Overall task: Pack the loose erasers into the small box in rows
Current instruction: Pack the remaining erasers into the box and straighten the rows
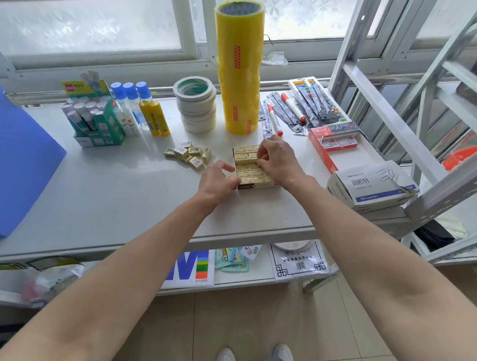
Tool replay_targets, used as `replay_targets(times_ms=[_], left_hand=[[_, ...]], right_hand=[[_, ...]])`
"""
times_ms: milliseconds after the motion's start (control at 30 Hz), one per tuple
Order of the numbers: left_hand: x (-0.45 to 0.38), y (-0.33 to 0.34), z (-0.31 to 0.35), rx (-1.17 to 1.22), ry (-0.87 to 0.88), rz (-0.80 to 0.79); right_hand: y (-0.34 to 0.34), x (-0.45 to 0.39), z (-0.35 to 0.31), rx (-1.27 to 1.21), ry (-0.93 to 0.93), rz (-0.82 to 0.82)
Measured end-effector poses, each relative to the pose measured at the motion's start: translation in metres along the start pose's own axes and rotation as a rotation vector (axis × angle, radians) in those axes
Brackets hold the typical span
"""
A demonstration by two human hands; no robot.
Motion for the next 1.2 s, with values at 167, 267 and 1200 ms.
replay_targets(times_ms=[167,267,1200], left_hand=[[0.005,0.000,0.002,0.034,-0.005,-0.029],[0.007,-0.006,-0.001,0.129,-0.048,-0.006],[0.029,-0.005,-0.001,0.823,-0.340,-0.138]], right_hand=[[0.000,0.002,0.000,-0.022,-0.007,0.018],[-0.004,0.005,0.003,-0.035,0.024,0.061],[0.016,0.037,-0.060,-0.559,-0.066,-0.241]])
Point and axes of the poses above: each hand's wrist, its own x-axis away from the middle knuckle, its own y-axis out of the palm, z = x × y, the point moved 9 cm from there along -x, towards the middle knuckle, and after that the axes turned 9 degrees about x, right-handed, at the moved point
